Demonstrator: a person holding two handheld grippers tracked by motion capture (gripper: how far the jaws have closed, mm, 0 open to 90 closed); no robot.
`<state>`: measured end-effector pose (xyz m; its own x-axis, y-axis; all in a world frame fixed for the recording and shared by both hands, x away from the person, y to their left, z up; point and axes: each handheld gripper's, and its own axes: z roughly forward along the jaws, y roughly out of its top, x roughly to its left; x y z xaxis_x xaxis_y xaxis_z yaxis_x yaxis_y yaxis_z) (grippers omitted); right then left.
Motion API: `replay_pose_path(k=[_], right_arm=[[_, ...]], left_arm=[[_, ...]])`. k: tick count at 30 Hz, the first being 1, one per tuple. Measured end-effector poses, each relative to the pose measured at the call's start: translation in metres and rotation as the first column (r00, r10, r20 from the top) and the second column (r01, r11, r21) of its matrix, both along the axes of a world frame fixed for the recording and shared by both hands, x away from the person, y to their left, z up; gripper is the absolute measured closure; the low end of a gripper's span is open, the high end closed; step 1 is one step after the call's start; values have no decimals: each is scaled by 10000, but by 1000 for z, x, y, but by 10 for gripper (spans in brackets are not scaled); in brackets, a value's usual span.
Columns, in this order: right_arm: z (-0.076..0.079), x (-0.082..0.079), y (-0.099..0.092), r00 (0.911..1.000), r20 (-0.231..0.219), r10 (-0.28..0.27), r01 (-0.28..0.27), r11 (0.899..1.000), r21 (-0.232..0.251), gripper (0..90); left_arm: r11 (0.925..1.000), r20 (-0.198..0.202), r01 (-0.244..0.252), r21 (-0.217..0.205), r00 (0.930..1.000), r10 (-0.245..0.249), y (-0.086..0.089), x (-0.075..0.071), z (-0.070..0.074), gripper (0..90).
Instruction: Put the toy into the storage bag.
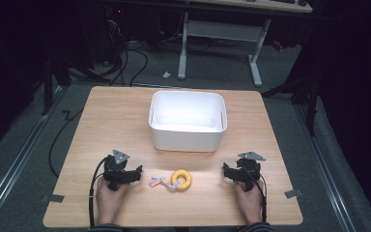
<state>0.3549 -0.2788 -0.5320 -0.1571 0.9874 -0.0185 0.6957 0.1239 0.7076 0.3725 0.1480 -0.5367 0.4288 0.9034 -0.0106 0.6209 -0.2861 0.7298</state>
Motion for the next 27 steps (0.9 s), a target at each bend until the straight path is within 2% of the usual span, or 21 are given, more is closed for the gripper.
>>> replay_pose_path(k=[21,27], right_arm=[[0,1,0,9999,-3,107,-107,9999,-13,157],[1,-2,-4,9957,-149,917,-917,9958,-11,155]], left_arm=[[10000,-1,15,-1,10000,-15,0,0,0,167],[10000,-1,14,-1,10000,-14,0,0,0,167]])
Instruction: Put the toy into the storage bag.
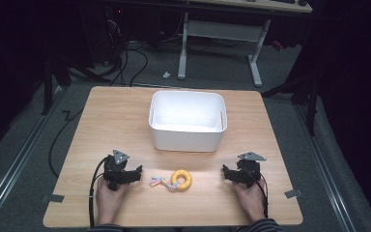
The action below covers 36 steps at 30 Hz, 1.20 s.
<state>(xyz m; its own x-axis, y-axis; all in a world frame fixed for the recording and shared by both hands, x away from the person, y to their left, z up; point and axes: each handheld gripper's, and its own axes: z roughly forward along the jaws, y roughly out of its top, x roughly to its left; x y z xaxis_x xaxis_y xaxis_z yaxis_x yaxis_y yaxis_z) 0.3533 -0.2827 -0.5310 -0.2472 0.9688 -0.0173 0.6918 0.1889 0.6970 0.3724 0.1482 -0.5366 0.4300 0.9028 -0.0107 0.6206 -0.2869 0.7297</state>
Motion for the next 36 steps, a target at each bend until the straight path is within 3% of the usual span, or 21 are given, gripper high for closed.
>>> replay_pose_path(k=[16,26,36], right_arm=[[1,0,-2,9992,-58,390,-390,9992,50,178],[6,-3,-7,9977,-237,631,-632,9980,-25,352],[10,-6,-12,9974,-303,652,-644,9975,278,407]], left_arm=[[10000,-1,0,-6,10000,0,0,0,0,169],[10000,1,0,-17,10000,0,0,0,0,169],[10000,-1,4,-12,10000,-4,0,0,0,169]])
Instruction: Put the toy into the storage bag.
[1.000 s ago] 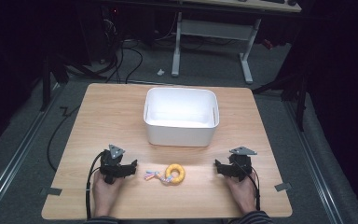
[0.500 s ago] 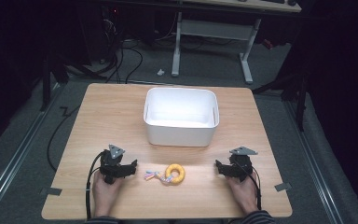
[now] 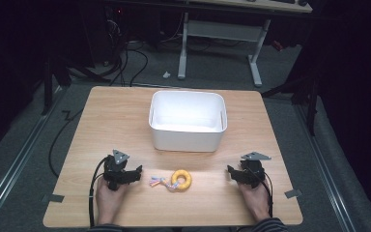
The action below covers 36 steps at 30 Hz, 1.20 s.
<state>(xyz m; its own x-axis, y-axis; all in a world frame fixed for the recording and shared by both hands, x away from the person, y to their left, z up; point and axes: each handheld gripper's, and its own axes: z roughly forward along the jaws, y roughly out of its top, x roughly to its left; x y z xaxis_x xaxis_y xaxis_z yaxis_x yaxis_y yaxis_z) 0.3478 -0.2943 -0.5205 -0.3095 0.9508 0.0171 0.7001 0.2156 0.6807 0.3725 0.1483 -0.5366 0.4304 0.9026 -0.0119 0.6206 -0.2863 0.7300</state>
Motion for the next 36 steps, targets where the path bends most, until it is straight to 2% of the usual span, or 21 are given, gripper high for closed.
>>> replay_pose_path(k=[8,10,25,29,36], right_arm=[[12,-2,2,9991,263,330,-331,9994,31,438],[15,-2,4,9979,524,383,-388,9992,91,444],[30,2,26,9898,617,1283,-1301,9911,271,432],[32,2,32,9811,994,1658,-1691,9853,254,427],[37,4,42,9727,905,2138,-2166,9760,227,446]], left_arm=[[10000,-3,4,2,10000,-4,0,0,0,169],[10000,1,4,13,10000,-4,0,0,0,167],[10000,3,11,19,10000,-11,0,0,0,167],[10000,4,10,16,10000,-10,0,0,0,167],[10000,2,9,16,10000,-9,0,0,0,167]])
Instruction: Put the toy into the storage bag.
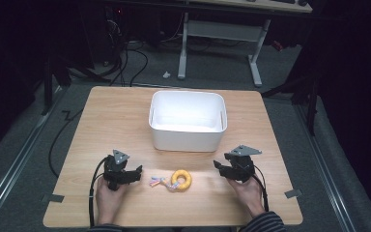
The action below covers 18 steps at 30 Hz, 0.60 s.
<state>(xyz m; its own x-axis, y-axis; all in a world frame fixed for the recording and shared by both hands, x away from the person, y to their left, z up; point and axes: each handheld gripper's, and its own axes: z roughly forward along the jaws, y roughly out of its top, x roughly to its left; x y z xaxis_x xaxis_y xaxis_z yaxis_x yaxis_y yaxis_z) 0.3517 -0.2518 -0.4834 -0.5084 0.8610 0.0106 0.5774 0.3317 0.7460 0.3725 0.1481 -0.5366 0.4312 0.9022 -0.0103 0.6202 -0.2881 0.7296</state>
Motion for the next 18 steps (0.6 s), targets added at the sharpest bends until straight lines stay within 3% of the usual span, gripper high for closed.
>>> replay_pose_path(k=[2,11,18], right_arm=[[2,-1,4,9999,3,130,-130,9998,-139,456],[10,3,17,9982,-198,564,-561,9983,151,464],[10,6,33,9921,-458,1165,-1175,9929,-189,473]], left_arm=[[10000,1,1,-4,10000,-1,0,0,0,167],[10000,-1,2,-1,10000,-2,0,0,0,167],[10000,1,-2,-7,10000,2,0,0,0,167]])
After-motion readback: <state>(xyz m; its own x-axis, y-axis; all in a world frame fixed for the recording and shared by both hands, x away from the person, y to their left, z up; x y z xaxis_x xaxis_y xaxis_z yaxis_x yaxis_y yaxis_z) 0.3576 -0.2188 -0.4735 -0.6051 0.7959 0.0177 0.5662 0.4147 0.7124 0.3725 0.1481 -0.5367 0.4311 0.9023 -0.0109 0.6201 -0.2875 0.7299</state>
